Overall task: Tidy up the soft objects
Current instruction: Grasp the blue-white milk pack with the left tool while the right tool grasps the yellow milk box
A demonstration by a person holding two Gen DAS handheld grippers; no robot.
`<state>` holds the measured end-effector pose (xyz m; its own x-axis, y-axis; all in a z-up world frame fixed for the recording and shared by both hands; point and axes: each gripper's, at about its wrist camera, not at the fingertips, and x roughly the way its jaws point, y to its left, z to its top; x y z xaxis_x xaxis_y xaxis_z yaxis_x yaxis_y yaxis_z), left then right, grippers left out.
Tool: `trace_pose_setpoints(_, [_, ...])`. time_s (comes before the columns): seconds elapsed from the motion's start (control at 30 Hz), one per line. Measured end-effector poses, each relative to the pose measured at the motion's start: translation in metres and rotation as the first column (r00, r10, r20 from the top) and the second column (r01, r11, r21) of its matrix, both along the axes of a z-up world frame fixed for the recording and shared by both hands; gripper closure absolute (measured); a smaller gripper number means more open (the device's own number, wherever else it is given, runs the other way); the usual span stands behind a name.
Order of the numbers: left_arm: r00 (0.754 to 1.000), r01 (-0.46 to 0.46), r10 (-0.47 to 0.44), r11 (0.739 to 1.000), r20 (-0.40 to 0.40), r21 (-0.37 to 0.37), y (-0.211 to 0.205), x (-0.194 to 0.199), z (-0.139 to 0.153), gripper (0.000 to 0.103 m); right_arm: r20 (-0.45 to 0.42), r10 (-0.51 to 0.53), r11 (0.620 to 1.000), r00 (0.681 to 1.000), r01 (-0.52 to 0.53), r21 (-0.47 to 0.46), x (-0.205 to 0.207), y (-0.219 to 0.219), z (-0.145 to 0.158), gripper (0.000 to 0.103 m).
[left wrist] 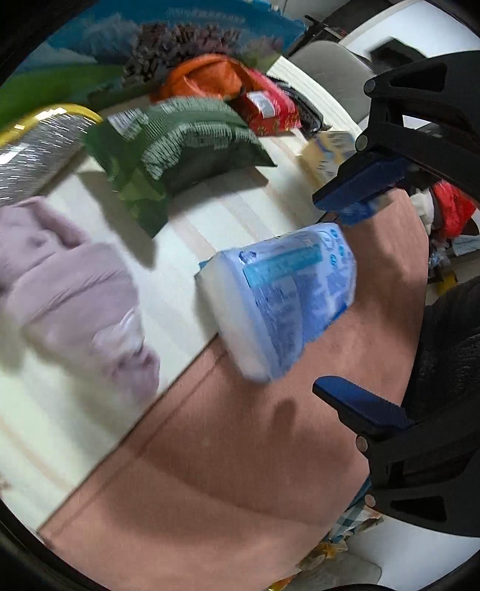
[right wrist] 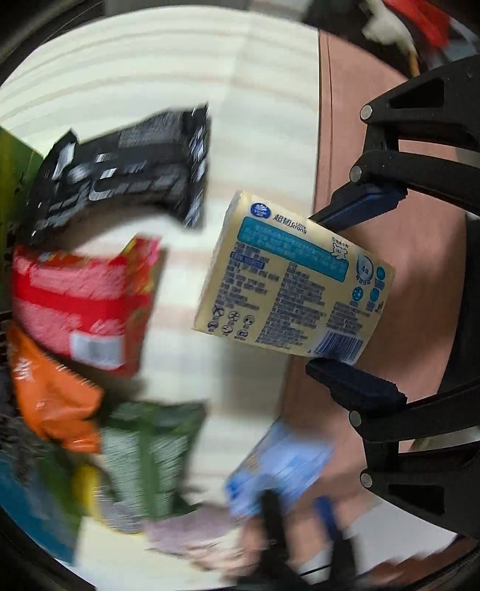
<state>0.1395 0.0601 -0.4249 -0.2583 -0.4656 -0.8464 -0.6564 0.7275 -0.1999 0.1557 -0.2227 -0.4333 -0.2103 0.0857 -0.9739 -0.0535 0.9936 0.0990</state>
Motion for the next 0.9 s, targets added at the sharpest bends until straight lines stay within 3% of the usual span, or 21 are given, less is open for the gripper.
trace_pose_setpoints(0.07, [1.000,0.021,-0.021,1.000,-0.015,0.007,-0.009,0.002,-0.011,0.012,0.021,0.021,0.999,1.000,-0.020,-0.033,-0.008,-0.005,0.004,0.031])
trace_pose_setpoints(0.13, [0.998,0.052,-0.052,0.998,-0.020,0.039,-0.017,0.002,-0.018,0.026,0.045,0.002,1.000,0.999,-0.001,-0.027,-0.013,-0.010,0.007,0.031])
trace_pose_setpoints(0.17, [0.997,0.076,-0.075,0.996,-0.022,0.051,-0.019,0.001,-0.020,0.027,0.047,-0.009,1.000,0.999,0.011,-0.025,-0.015,-0.012,0.006,0.030])
trace_pose_setpoints(0.27, [0.979,0.204,-0.205,0.973,0.000,0.110,-0.032,-0.001,-0.018,0.033,0.025,-0.066,0.998,0.998,0.066,-0.001,-0.019,-0.021,0.007,0.028])
trace_pose_setpoints(0.3, [0.958,0.282,-0.287,0.946,0.006,0.161,-0.039,0.000,-0.013,0.034,0.015,-0.090,0.996,0.996,0.090,0.007,-0.021,-0.023,0.005,0.028])
trace_pose_setpoints(0.37, [0.876,0.460,-0.482,0.841,0.006,0.285,-0.055,0.000,-0.005,0.034,-0.001,-0.128,0.991,0.992,0.128,0.022,-0.022,-0.030,0.005,0.028])
trace_pose_setpoints(0.43, [0.776,0.594,-0.631,0.726,-0.007,0.347,-0.073,-0.005,-0.003,0.034,-0.011,-0.163,0.986,0.987,0.163,0.032,-0.022,-0.040,0.007,0.028])
trace_pose_setpoints(0.47, [0.756,0.618,-0.654,0.709,-0.012,0.340,-0.076,-0.007,-0.006,0.034,-0.013,-0.181,0.983,0.983,0.182,0.039,-0.022,-0.044,0.009,0.028])
trace_pose_setpoints(0.53, [0.776,0.604,-0.631,0.741,-0.003,0.293,-0.076,-0.010,-0.014,0.033,-0.017,-0.208,0.977,0.978,0.209,0.048,-0.024,-0.047,0.008,0.028])
trace_pose_setpoints(0.63, [0.858,0.486,-0.512,0.834,0.038,0.262,-0.066,-0.012,-0.019,0.029,0.016,-0.235,0.971,0.972,0.235,0.044,-0.025,-0.048,0.009,0.029])
trace_pose_setpoints(0.7, [0.884,0.431,-0.463,0.861,0.065,0.269,-0.064,-0.016,-0.018,0.030,0.040,-0.239,0.971,0.970,0.238,0.023,-0.025,-0.050,0.008,0.036])
trace_pose_setpoints(0.77, [0.893,0.397,-0.440,0.869,0.092,0.296,-0.064,-0.019,-0.016,0.037,0.054,-0.219,0.976,0.974,0.218,0.018,-0.032,-0.051,0.004,0.037])
trace_pose_setpoints(0.83, [0.877,0.409,-0.468,0.848,0.111,0.338,-0.071,-0.026,-0.011,0.053,0.064,-0.179,0.984,0.982,0.178,0.009,-0.041,-0.049,0.006,0.037])
trace_pose_setpoints(0.9, [0.861,0.431,-0.496,0.830,0.114,0.353,-0.081,-0.035,-0.009,0.059,0.062,-0.158,0.987,0.985,0.158,0.011,-0.053,-0.044,0.012,0.038])
